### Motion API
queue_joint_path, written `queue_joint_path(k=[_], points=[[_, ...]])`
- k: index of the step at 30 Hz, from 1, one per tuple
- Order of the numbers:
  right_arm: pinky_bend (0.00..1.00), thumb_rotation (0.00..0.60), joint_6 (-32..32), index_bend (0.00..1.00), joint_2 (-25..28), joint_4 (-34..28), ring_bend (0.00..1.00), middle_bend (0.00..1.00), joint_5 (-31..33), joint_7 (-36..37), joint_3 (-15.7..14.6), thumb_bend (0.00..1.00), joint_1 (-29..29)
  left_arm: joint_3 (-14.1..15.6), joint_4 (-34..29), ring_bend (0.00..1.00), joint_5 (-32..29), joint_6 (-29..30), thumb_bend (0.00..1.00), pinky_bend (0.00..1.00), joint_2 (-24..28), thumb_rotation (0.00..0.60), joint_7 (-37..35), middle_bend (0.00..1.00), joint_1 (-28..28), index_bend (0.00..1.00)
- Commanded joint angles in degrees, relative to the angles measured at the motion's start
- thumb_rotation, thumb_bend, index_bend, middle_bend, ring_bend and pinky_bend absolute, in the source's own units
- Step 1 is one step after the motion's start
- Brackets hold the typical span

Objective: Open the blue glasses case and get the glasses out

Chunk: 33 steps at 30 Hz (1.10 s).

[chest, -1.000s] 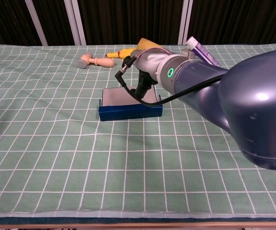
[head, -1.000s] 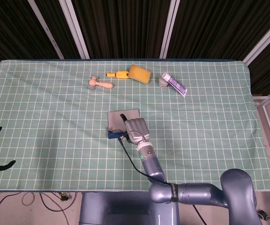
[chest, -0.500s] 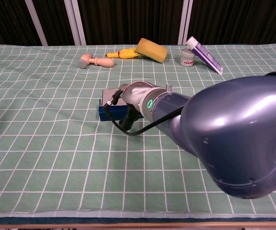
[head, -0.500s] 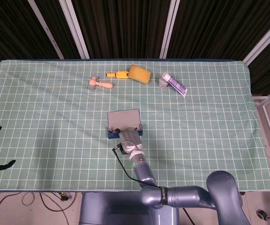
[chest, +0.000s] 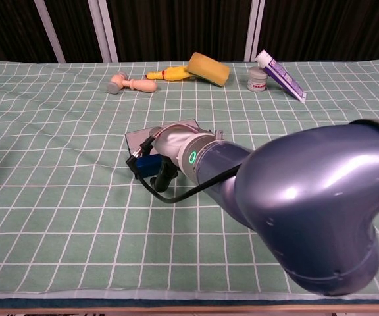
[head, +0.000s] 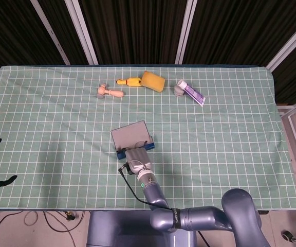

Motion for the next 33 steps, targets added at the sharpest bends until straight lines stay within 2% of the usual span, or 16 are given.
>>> queue_joint_path(k=[1,9,23,33], points=[[0.99,0.6,0.31,0.28,0.36,-1.32,1.0,0.93,-0.11,0.05,-0.19,0.55,-0.2,0.0,-0.04,0.0,-0.02,-0.01,0.0,0.0,0.02,0.6,-0.02,0.0,0.0,0.0],[0.99,0.6,2.44,0.38,2.83,-7.17,1.0,0.93,0.42,-1.63,-1.95,0.55,-1.11,0.03,-0.17,0.0,-0.03,-0.02,0.0,0.0,0.11,0.6,-0.19,0.0,0.05,0.0],[0.99,0.6,9.43,0.4,7.8,-16.63,1.0,0.94,3.2,-5.49,-7.86,0.56,-4.42,0.01,-0.24,0.0,-0.01,0.49,0.0,0.0,0.13,0.6,0.07,0.0,0.3,0.0],[0.99,0.6,13.21,0.4,10.93,-19.2,1.0,0.94,1.08,-6.64,-9.83,0.55,-6.13,-0.01,-0.26,0.0,0.02,0.79,0.0,0.0,0.02,0.6,0.39,0.0,0.41,0.0]])
